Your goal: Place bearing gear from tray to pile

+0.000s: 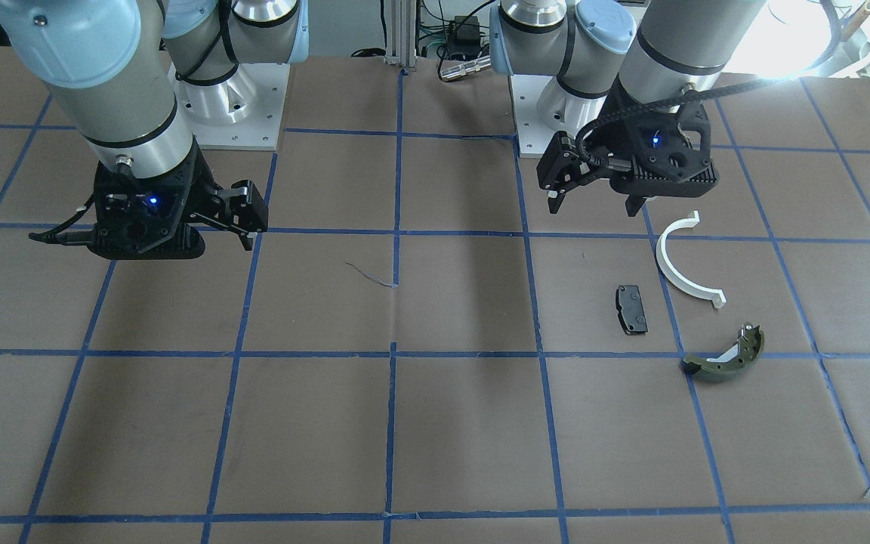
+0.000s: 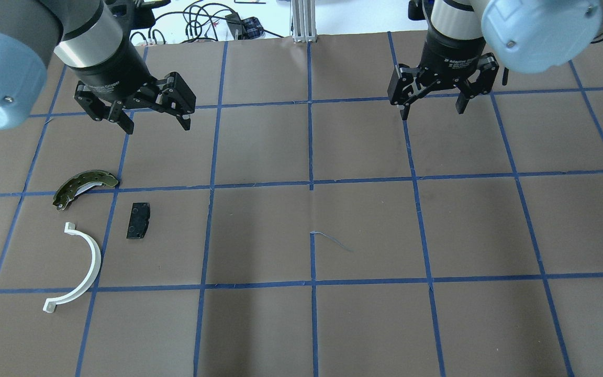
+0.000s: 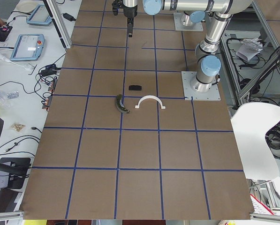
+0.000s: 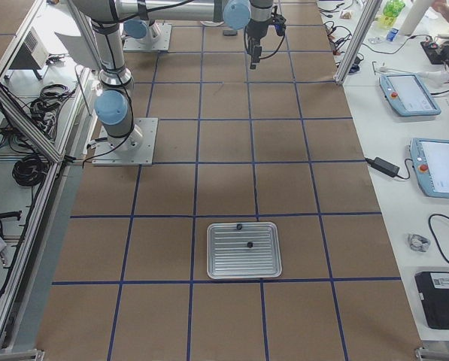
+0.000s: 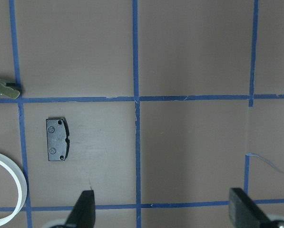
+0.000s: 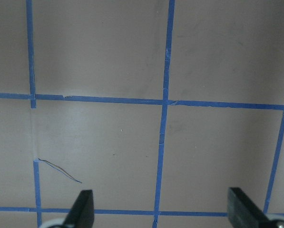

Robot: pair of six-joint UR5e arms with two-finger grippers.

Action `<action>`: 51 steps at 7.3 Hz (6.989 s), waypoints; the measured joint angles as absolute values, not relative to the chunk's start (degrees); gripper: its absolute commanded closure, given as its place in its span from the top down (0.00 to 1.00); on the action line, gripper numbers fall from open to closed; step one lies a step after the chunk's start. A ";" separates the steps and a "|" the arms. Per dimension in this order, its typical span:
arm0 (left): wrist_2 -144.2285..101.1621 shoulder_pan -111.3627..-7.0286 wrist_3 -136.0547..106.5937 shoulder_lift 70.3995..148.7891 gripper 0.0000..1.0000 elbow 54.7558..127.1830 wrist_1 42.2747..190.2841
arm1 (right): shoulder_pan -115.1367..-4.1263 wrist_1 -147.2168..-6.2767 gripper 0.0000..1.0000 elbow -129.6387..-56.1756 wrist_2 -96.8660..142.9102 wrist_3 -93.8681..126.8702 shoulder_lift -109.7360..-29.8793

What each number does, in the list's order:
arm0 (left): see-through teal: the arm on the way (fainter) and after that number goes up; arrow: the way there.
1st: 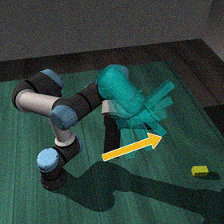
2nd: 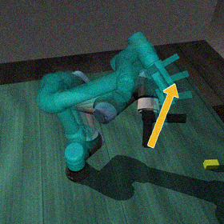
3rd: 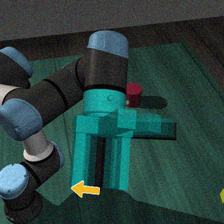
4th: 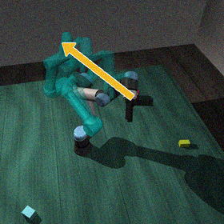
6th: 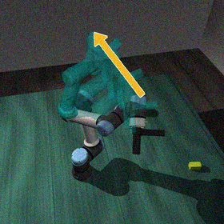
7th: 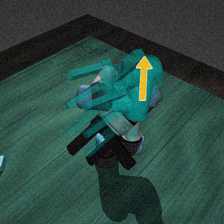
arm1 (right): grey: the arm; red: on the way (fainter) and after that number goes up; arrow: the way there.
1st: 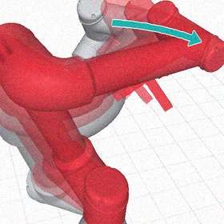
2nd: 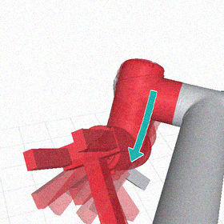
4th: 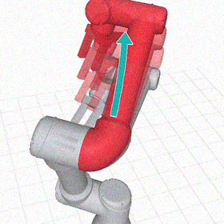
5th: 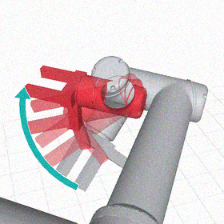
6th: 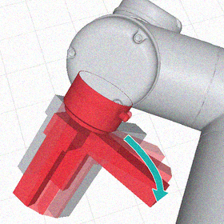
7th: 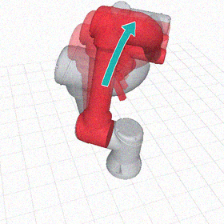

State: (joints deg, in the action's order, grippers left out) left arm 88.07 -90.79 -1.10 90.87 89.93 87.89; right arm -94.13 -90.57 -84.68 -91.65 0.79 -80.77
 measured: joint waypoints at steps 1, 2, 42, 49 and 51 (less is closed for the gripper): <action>88.07 -90.79 -1.02 90.96 1.00 89.73 87.89 | -94.10 -90.56 1.00 -84.71 -91.65 0.77 -80.76; 88.07 -90.79 -0.94 91.03 1.00 89.59 87.89 | -94.07 -90.52 1.00 -84.72 -91.69 0.73 -80.74; 88.06 -90.60 -0.33 91.51 1.00 89.56 87.86 | -71.29 -88.62 1.00 -87.05 -92.63 -25.86 -80.35; 88.13 -90.96 -0.32 90.54 1.00 87.74 88.90 | -46.87 -104.50 1.00 -83.86 -94.37 -57.19 -63.06; 88.08 -91.11 -0.31 90.37 1.00 87.43 89.54 | -43.05 -112.44 1.00 -81.22 -94.14 -62.62 -55.84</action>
State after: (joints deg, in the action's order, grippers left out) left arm 88.08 -91.11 -0.31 90.37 87.43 89.54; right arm -43.05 -112.44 -81.22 -94.14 -62.62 -55.84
